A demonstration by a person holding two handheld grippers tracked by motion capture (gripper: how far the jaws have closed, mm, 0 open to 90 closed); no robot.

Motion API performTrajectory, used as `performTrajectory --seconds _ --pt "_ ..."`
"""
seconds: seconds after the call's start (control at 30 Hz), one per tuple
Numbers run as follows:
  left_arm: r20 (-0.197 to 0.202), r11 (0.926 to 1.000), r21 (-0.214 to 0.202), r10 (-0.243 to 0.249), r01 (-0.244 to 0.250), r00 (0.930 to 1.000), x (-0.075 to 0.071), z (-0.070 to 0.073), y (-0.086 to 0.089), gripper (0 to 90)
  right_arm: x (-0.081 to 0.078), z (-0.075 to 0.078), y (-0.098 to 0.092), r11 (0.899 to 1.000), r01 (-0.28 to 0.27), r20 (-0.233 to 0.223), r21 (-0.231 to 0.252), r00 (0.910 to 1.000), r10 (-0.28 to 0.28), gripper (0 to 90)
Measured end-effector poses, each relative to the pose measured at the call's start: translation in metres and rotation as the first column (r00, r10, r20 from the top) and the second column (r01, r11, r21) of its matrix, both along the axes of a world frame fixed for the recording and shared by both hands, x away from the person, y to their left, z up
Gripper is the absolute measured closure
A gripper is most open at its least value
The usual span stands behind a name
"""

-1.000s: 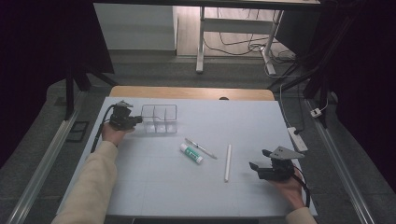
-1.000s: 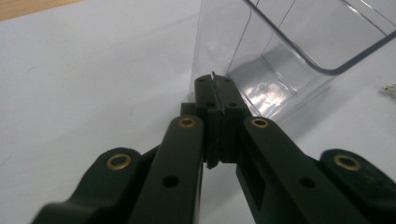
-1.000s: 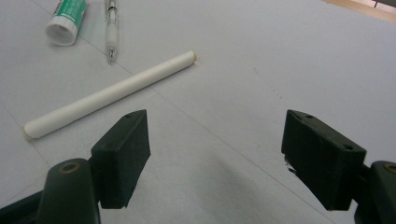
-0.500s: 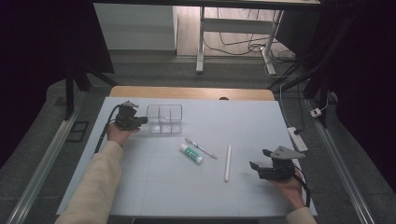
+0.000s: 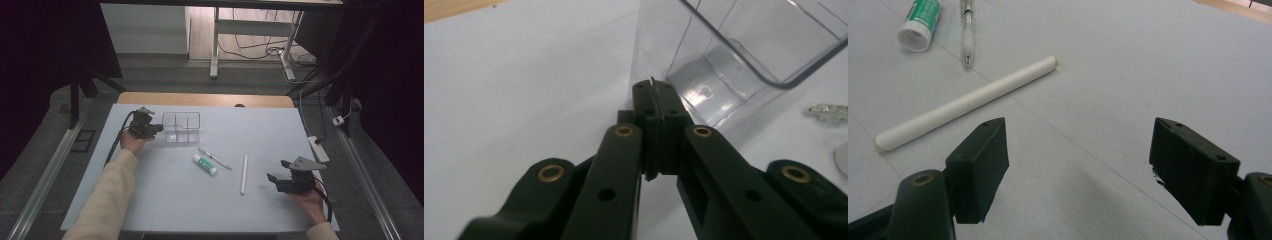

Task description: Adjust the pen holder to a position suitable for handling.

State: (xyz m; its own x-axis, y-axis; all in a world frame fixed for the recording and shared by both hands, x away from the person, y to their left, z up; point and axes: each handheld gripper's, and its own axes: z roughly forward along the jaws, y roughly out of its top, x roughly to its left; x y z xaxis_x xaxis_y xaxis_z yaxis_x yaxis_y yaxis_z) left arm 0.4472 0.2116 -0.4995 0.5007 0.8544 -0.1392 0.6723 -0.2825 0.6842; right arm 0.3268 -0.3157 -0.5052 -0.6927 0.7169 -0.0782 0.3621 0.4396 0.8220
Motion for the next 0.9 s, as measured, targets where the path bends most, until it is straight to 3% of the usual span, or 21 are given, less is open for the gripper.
performTrajectory --seconds 0.9 --pt "-0.003 0.9969 -0.018 -0.077 0.077 0.9970 0.017 0.004 -0.060 89.4 0.000 -0.001 0.000 1.000 0.002 -0.003 -0.007 1.0000 -0.002 23.2"
